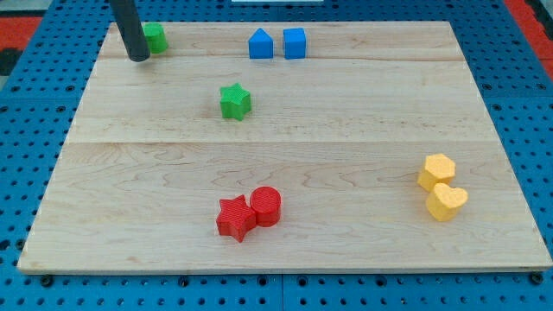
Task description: Push the triangle below the cube
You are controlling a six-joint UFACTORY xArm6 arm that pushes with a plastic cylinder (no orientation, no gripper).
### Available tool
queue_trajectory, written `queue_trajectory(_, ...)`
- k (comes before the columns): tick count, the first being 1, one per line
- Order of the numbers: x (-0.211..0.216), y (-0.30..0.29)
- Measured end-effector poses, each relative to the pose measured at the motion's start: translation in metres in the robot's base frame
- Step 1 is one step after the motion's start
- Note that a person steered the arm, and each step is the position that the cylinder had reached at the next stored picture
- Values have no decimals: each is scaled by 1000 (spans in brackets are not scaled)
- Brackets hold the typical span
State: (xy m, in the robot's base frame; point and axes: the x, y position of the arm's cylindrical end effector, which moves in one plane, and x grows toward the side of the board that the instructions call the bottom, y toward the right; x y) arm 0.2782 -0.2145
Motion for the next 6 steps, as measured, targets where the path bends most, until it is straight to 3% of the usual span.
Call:
queue_trajectory(2,36,41)
queue_trajectory(4,38,91)
queue_trajectory(6,-46,123)
